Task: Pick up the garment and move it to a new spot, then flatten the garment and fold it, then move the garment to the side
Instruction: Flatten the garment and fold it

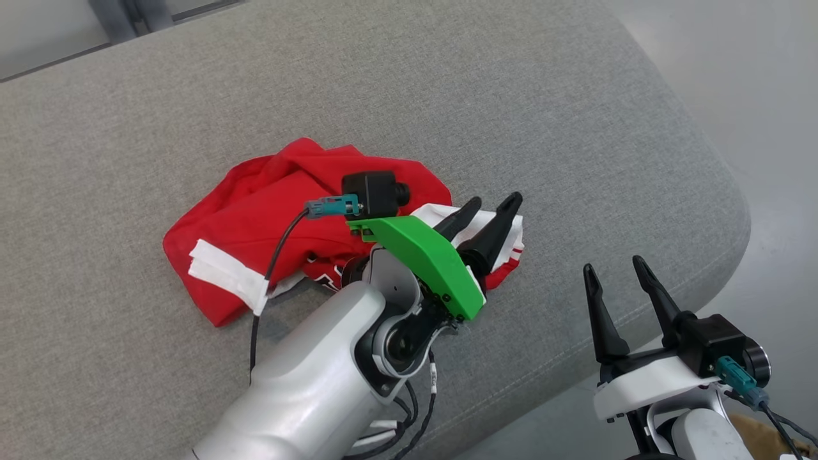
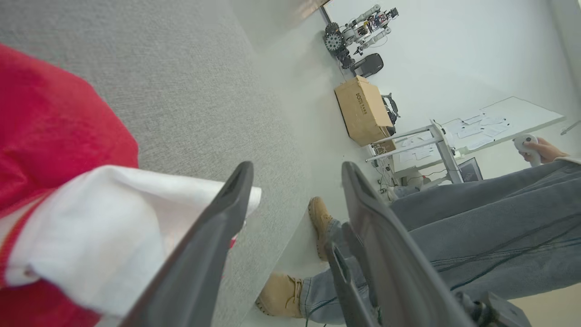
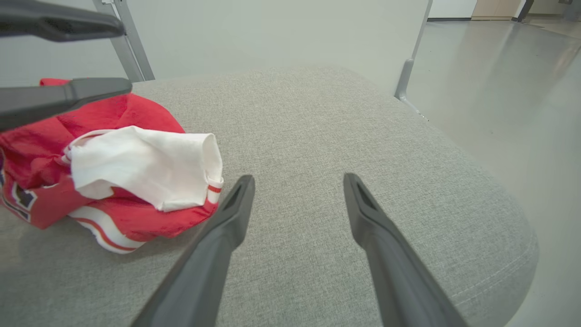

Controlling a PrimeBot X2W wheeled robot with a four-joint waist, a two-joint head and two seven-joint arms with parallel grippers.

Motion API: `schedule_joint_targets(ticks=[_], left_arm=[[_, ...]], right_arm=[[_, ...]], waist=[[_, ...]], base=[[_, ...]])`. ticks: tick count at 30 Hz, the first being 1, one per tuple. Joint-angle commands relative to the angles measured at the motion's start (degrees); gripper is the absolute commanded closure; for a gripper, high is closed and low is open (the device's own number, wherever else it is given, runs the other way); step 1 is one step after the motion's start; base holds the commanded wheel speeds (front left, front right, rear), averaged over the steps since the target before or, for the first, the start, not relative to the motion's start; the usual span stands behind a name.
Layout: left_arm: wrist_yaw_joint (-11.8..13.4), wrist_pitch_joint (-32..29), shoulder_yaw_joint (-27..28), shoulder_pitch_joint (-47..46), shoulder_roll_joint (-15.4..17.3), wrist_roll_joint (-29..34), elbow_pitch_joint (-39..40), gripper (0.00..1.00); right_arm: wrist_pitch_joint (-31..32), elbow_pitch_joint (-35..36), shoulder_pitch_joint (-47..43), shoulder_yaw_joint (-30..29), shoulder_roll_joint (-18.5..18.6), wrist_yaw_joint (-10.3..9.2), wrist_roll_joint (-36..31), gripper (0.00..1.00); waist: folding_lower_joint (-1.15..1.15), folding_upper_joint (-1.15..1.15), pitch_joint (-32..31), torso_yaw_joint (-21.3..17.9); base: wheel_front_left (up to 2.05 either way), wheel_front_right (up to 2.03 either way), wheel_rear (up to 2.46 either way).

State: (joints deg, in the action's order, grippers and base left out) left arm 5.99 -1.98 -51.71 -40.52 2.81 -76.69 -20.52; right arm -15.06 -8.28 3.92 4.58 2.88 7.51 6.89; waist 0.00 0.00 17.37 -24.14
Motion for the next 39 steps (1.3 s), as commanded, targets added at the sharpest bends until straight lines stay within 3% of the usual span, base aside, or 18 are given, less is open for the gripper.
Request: schedule_joint_targets(ticks=[1,3,8,10,18,22,30,33,39], left_arm=[[0.2,1.2,-0.1,-0.4,0.2,0.2,0.9,0.00],[0.4,3.0,-0.5,-0.2,1.2,2.1,2.3,0.00],[2.5,9.7,0.0,2.9,7.3,8.3,6.5,0.00],[5.0,14.0,0.3,5.6,12.7,12.8,9.1,0.00],[9.5,17.2,5.8,16.3,21.5,23.5,14.1,0.00],[9.3,17.2,9.6,20.6,22.4,30.5,13.8,0.00],[7.3,17.1,21.2,30.9,18.9,38.1,15.3,0.00],[5.2,17.1,25.8,34.2,17.6,41.1,15.2,0.00],[-1.7,17.1,29.9,34.1,14.9,45.0,12.3,0.00]], right_arm=[[-0.2,0.0,-0.1,-0.3,0.1,-0.04,-0.3,0.00],[-0.2,0.2,-0.8,-0.9,0.1,-0.04,-0.7,0.00],[-0.2,0.9,-2.4,-2.7,0.0,-0.04,-1.9,0.00],[-0.2,1.5,-3.5,-3.5,0.1,-0.04,-2.5,0.00],[-0.2,3.3,-6.1,-5.3,0.1,-0.04,-4.2,0.00],[-0.2,3.5,-6.4,-5.1,0.1,-0.03,-4.8,0.00],[-0.2,4.0,-8.3,-5.2,0.1,-0.04,-5.1,0.00],[-0.2,4.1,-8.9,-5.2,0.1,-0.03,-5.3,0.00],[-0.2,4.1,-7.6,-4.4,0.1,-0.04,-5.8,0.00]], waist=[[0.00,0.00,-0.6,0.2],[0.00,0.00,-1.3,0.6],[0.00,0.00,-3.5,2.2],[0.00,0.00,-5.1,3.4],[0.00,0.00,-7.8,8.5],[0.00,0.00,-8.6,10.4],[0.00,0.00,-10.1,12.8],[0.00,0.00,-10.4,13.9],[0.00,0.00,-9.3,15.2]], base=[[0.00,0.00,0.00],[0.00,0.00,0.00],[0.00,0.00,0.00],[0.00,0.00,0.00],[0.00,0.00,0.00],[0.00,0.00,0.00],[0.00,0.00,0.00],[0.00,0.00,0.00],[0.00,0.00,0.00]])
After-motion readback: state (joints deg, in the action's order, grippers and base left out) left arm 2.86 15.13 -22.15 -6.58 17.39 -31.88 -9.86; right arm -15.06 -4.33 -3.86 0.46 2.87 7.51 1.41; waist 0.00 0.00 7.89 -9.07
